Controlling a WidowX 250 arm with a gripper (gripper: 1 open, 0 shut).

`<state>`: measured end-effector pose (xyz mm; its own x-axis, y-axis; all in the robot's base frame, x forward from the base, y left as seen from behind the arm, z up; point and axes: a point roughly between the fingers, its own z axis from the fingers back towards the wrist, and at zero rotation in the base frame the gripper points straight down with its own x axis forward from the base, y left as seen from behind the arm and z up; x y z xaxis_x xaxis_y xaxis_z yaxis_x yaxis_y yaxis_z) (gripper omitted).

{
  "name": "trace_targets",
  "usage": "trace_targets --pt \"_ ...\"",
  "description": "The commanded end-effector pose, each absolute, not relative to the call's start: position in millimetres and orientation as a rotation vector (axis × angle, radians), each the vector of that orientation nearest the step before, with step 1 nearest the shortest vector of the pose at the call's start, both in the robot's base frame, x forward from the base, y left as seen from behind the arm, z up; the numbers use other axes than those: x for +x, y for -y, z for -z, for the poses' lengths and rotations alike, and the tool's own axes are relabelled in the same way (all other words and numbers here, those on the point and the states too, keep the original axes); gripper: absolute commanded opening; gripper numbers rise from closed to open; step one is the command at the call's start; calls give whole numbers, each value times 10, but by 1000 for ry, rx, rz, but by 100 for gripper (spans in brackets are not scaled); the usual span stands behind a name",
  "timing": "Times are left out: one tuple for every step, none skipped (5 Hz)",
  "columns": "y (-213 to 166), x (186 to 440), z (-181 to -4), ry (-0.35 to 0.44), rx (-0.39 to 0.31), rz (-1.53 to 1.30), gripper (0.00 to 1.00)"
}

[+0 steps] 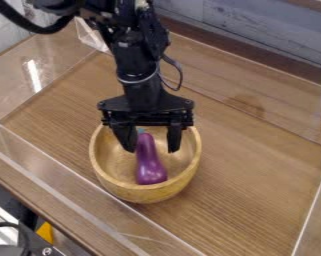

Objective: Remove the purple eggplant from inside the brown bowl and put it on the table

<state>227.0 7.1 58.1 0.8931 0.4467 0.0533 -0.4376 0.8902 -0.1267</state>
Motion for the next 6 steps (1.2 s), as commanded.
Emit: trace_targets --pt "-35 2302 -702 125 -112 -454 100" --pt "-10 2299 -714 125 -108 -450 100" --pt "6 2298 -715 125 -105 -447 100" --pt "16 2297 -718 124 -105 -446 100" --pt "26 2292 -723 123 -106 -445 100" --pt "32 2288 -727 121 -109 -445 100"
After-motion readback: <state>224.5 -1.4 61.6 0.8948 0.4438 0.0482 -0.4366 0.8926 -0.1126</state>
